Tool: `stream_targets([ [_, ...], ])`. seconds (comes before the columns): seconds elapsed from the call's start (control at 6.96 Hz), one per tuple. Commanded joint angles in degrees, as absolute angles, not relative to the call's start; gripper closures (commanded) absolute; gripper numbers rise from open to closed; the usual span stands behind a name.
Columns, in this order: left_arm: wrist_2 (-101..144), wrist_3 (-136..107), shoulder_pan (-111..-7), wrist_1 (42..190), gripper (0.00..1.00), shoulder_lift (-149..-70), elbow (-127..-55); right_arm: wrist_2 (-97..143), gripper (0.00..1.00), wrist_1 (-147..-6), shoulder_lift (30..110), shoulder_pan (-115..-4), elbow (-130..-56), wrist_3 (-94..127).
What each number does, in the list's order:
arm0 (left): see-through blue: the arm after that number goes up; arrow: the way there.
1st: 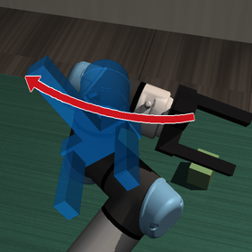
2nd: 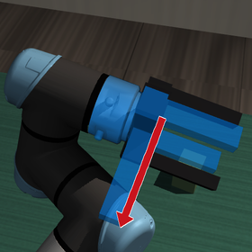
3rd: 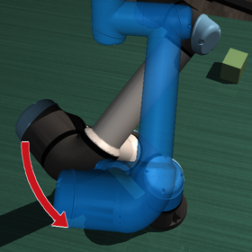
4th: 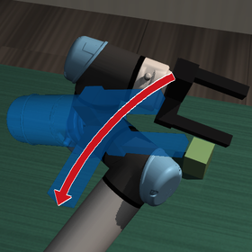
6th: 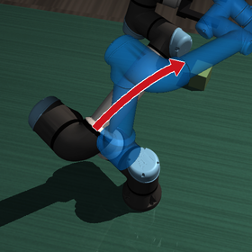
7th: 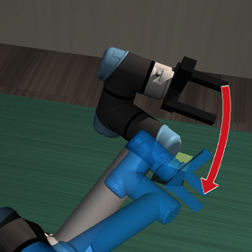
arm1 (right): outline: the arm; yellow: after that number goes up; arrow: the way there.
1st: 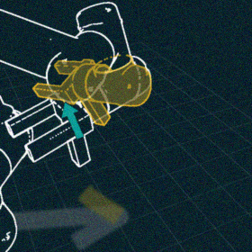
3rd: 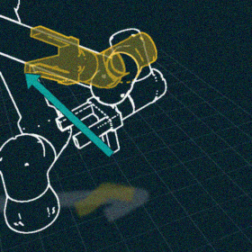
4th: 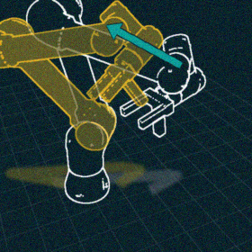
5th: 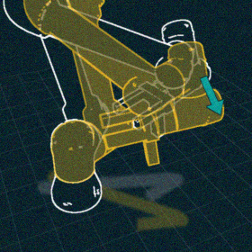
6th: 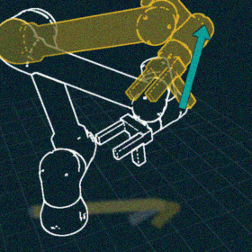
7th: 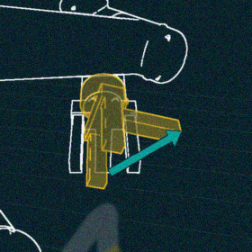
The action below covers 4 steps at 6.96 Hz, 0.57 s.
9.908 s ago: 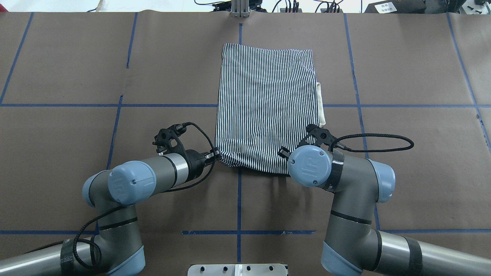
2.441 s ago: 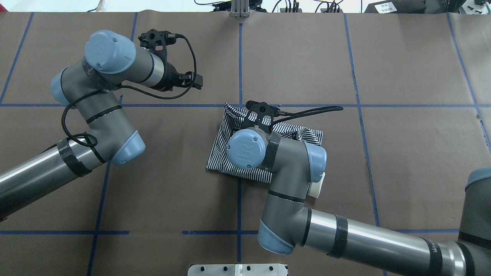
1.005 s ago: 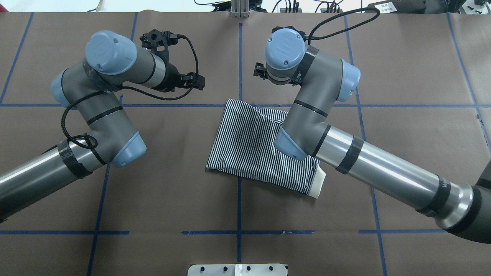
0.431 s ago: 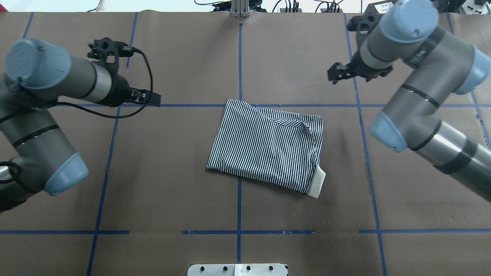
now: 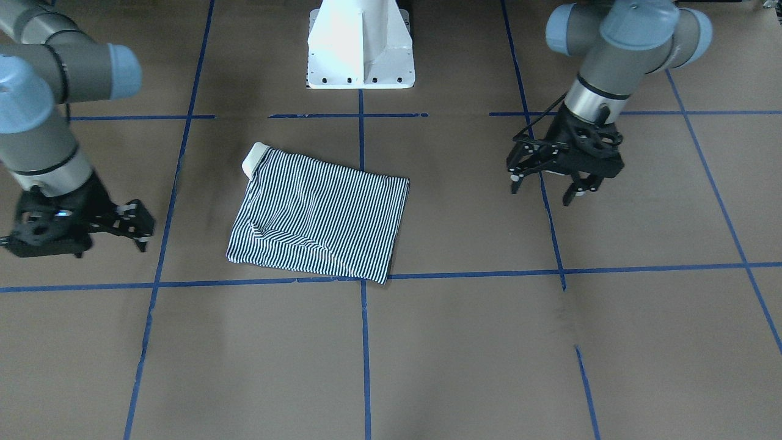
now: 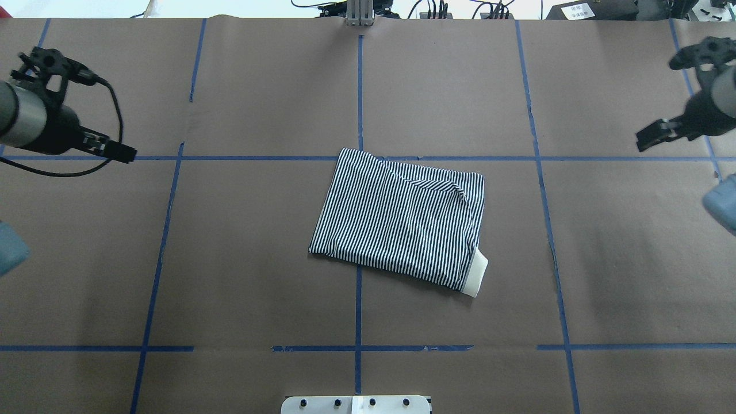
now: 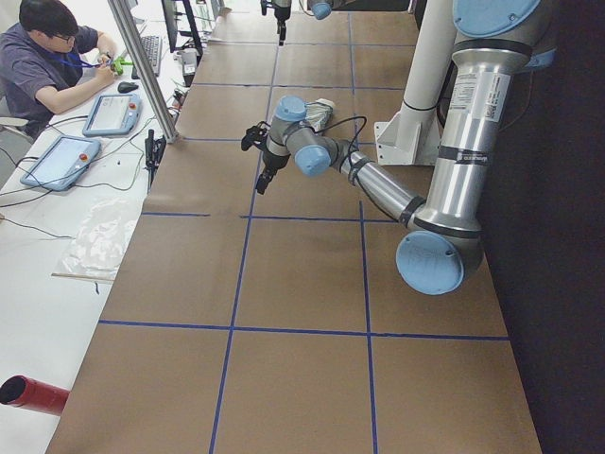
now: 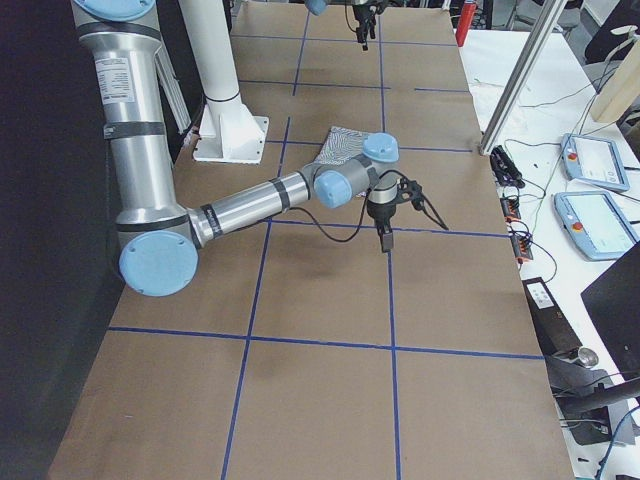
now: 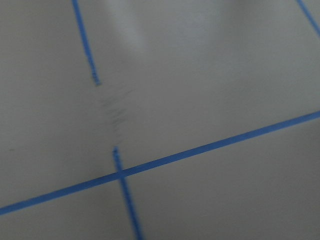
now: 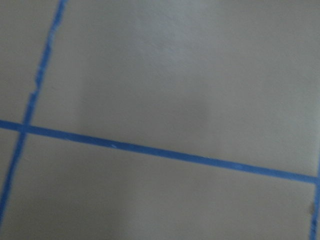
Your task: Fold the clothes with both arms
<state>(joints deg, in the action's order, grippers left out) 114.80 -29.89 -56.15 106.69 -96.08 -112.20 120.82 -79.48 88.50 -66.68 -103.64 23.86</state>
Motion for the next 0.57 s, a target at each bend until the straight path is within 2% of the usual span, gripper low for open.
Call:
stream_targets([
  [0.0,119.96,-25.75,-61.44,106.61,0.00,-91.07,-107.97,123.31,0.00,-69.91,101.30,-74.59,-99.88,18.82],
  [0.14,120.41,-24.97,-68.14,106.96,0.00,-89.66,-106.45,126.79,0.00,-70.31,101.60,-79.40,-98.80,17.59],
  [0.43,130.38,-5.21,-80.19,101.81,0.00,-88.08,-101.02,130.95,0.00,-72.32,104.23,-85.40,-99.05,7.34],
])
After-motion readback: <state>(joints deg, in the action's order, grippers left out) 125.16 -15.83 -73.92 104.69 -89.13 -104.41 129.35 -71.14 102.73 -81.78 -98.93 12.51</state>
